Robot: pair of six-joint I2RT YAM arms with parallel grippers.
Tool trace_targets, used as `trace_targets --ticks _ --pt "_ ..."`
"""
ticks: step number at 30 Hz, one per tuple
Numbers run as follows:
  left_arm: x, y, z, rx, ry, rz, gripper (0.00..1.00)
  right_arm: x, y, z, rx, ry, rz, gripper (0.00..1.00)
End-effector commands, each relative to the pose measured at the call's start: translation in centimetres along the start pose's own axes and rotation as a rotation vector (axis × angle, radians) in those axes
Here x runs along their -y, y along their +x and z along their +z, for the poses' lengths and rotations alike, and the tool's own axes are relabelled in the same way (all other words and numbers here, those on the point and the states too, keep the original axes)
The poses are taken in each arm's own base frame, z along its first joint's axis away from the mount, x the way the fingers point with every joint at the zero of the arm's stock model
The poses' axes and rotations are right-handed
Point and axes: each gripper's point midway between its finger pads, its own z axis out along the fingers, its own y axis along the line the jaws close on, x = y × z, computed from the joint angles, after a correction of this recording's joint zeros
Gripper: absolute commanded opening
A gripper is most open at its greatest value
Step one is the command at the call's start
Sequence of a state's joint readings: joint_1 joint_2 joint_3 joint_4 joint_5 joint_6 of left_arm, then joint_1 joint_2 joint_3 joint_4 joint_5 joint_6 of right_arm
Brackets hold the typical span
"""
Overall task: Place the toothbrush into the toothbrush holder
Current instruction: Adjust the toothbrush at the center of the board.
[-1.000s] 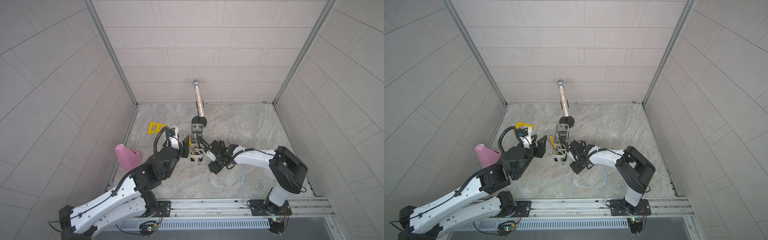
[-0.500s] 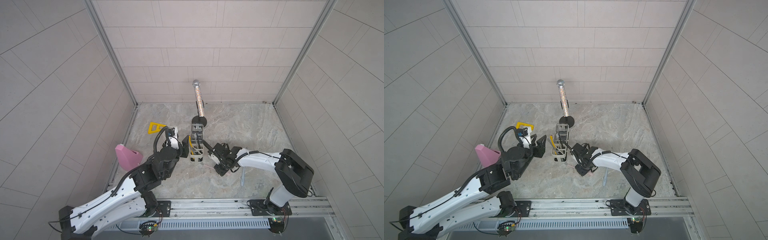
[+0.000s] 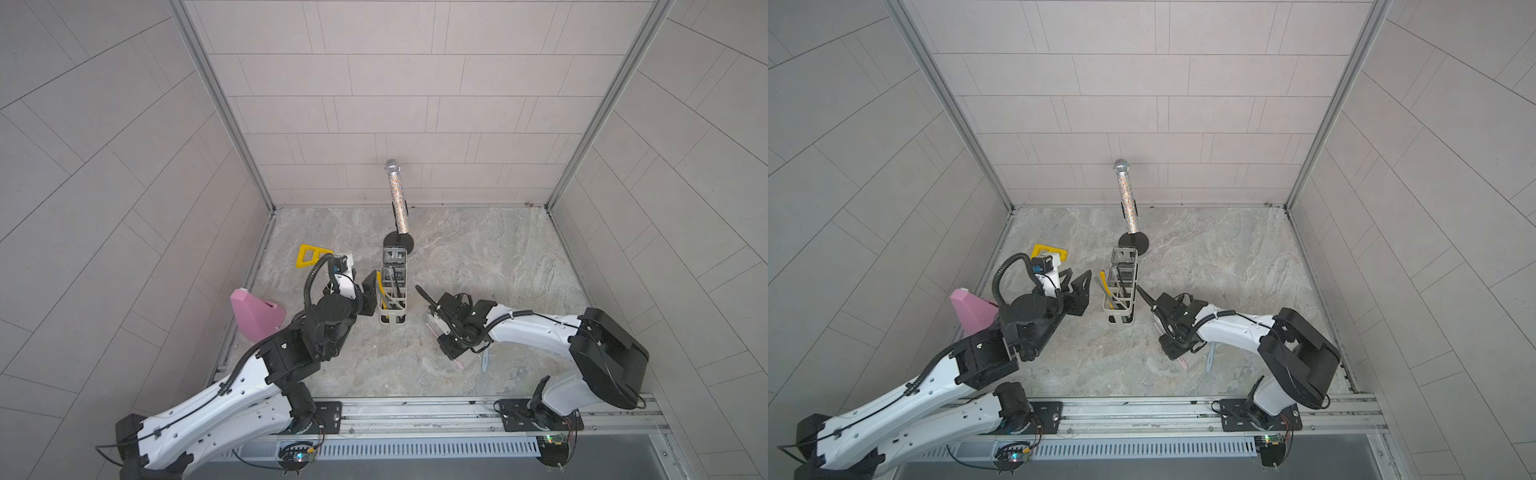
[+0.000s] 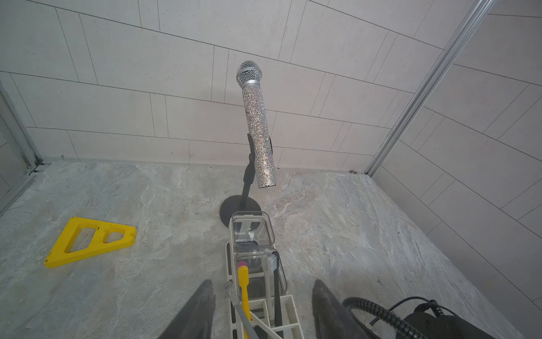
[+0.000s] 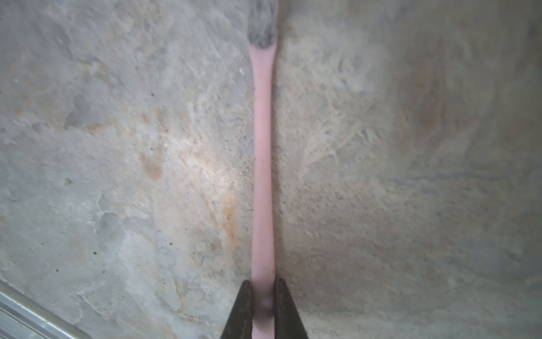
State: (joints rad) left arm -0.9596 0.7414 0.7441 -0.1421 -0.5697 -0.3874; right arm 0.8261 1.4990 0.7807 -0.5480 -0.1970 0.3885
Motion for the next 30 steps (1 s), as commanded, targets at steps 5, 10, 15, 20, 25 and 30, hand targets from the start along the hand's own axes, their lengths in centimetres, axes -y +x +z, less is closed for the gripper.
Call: trace_targets --ticks 5,10,15,20,25,30 --pt "-0.3 -0.6 -0.4 -0.001 -0.006 -0.03 0.56 0.7 0.5 -1.3 0.024 0.053 0.043 0.46" --pt "-0.2 -0.6 -0.5 -0.006 -0.002 -0.037 0.56 1.0 1.1 -0.6 0.001 0.081 0.05 0.45" --pt "-0.2 -0.6 -0.5 -0.012 -0.001 -0.042 0.56 1.0 1.6 0.5 -0.021 0.111 0.046 0.33" --pt "-0.2 -0.5 -0.6 -0.018 0.001 -0.05 0.56 0.5 1.5 1.3 -0.024 0.108 0.054 0.16" --pt "0.5 0.4 -0.3 -0.052 0.032 -0.08 0.56 -0.7 0.2 0.4 0.04 0.046 0.074 0.12" --pt "1.7 1.7 0.2 -0.104 0.081 -0.122 0.56 -1.6 -0.9 -0.5 0.103 -0.004 0.092 0.1"
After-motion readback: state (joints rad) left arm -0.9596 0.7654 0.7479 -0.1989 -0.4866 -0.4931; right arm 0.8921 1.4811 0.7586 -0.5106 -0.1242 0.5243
